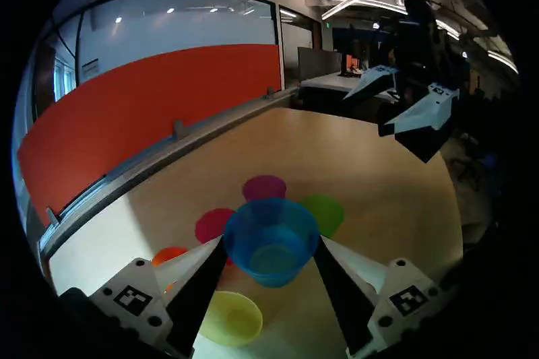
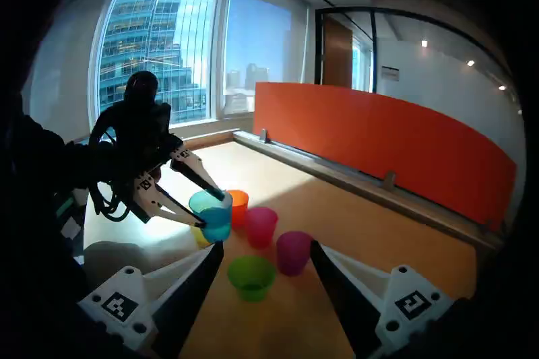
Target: Pour water
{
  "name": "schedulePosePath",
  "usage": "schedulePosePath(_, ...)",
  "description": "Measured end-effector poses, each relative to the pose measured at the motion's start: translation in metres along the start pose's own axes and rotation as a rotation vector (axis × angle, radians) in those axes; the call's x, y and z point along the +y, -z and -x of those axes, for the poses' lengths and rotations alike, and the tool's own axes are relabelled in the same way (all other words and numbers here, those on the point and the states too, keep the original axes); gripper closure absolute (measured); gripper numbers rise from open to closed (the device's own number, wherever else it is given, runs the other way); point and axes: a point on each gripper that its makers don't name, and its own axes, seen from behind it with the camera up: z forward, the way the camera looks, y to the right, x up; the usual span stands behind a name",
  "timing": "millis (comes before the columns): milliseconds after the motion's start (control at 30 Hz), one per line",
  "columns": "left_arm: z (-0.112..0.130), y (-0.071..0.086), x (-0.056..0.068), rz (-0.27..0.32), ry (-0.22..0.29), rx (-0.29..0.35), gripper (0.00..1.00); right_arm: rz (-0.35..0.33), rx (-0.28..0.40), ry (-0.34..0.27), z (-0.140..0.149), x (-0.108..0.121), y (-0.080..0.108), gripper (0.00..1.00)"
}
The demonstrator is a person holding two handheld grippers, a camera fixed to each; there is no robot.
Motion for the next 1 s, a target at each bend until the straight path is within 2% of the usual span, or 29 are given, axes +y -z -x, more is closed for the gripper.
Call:
schedulePosePath(467, -0.04, 0.031, -0.016, -0.045, 0.023, 0.122, 0.14, 0.007, 0.015, 0.005, -0.005, 0.0, -0.001, 0.01)
schedulePosePath(1000, -0.088, 0.078, -0.037, -0.101, 0.019, 0.267, 0.14, 0.008, 0.01, 0.009, 0.0, 0.003, -0.01, 0.01)
